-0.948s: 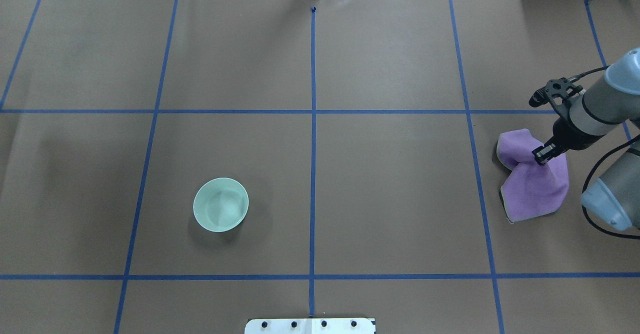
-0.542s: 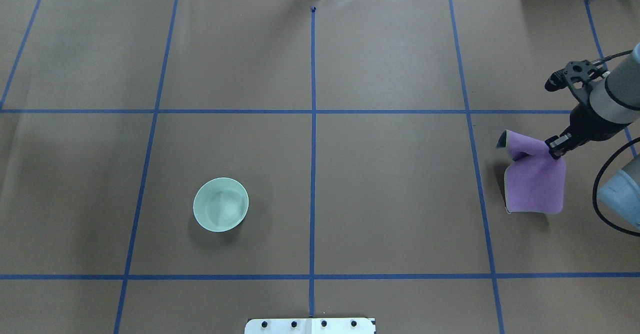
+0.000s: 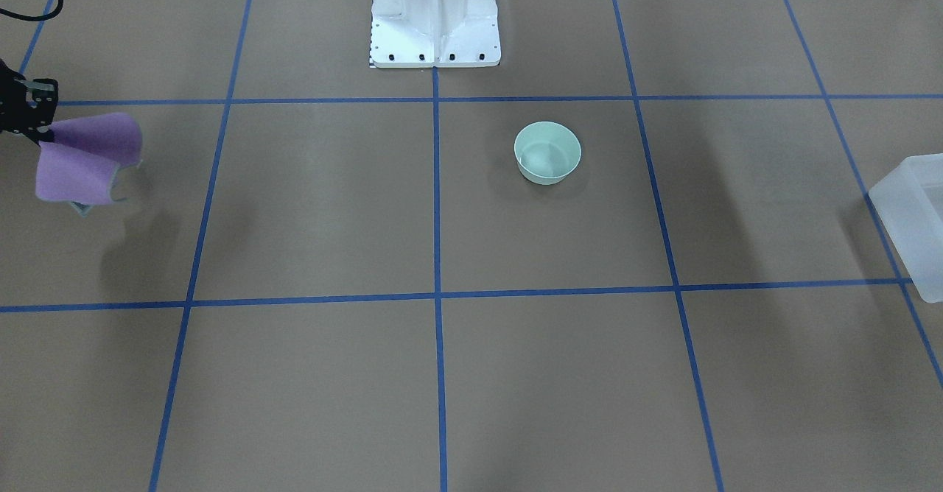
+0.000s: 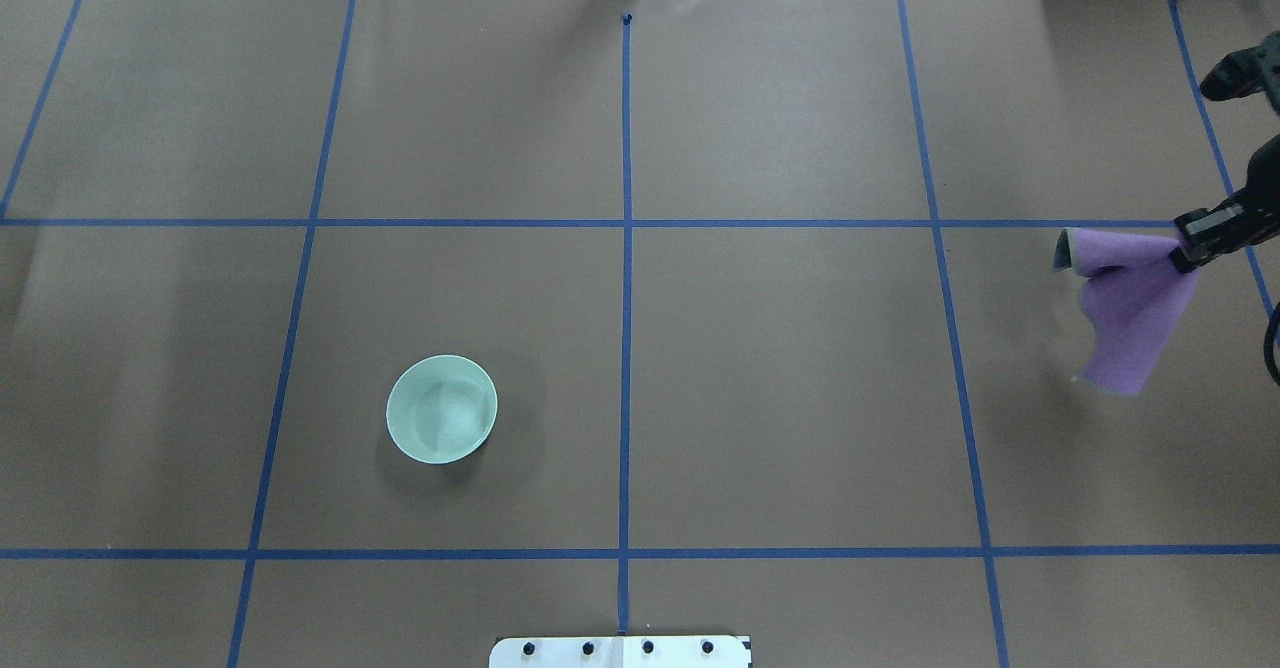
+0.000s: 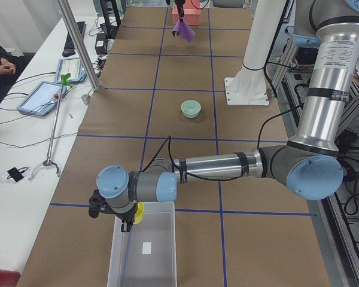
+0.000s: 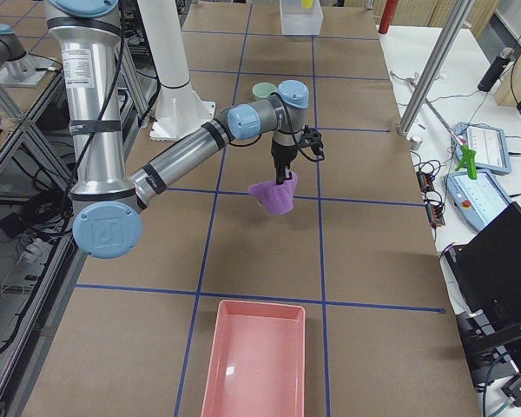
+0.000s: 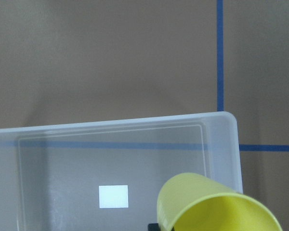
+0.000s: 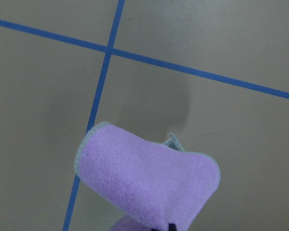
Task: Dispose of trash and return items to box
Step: 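Lift the lavender cloth with the right gripper and carry it into the pink bin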
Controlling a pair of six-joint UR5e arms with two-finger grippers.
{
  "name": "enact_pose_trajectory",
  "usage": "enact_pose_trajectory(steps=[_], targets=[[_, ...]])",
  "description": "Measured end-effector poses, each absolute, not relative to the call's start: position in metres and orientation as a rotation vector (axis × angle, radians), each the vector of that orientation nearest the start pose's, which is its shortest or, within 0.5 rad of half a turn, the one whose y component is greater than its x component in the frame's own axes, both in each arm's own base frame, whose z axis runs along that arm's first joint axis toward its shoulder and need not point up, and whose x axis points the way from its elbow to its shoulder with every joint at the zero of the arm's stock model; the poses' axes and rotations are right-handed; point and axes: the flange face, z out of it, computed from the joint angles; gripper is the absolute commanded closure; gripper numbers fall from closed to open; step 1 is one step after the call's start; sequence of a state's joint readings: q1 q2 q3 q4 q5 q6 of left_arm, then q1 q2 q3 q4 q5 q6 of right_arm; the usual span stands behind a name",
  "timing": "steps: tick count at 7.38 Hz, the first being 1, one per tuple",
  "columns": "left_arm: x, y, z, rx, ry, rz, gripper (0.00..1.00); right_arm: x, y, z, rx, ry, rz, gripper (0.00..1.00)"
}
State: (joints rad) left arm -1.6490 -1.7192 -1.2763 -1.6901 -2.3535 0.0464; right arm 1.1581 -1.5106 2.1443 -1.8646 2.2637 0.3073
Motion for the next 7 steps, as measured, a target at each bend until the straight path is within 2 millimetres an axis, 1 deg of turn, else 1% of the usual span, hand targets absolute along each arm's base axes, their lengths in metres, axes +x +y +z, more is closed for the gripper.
enact_pose_trajectory(steps=[2,3,4,5,7], targets=[[-0.102,-0.534,0.731,-0.011,0.786,-0.062,1.00,-0.072,-0.447,0.382,0.072,-0.776,-0.122,1.00],[-0.097,-0.534,0.735,-0.026,0.787,-0.067,1.00,-0.051,-0.443,0.375,0.074,-0.774,-0.079,1.00],[-0.085,-0.536,0.736,-0.038,0.788,-0.059,1.00,-0.035,-0.439,0.371,0.077,-0.772,-0.046,1.00],[-0.071,-0.536,0.740,-0.044,0.788,-0.049,1.00,-0.024,-0.438,0.370,0.081,-0.771,-0.023,1.00],[-0.044,-0.525,0.757,-0.053,0.787,-0.024,1.00,-0.008,-0.436,0.372,0.087,-0.770,0.016,1.00]])
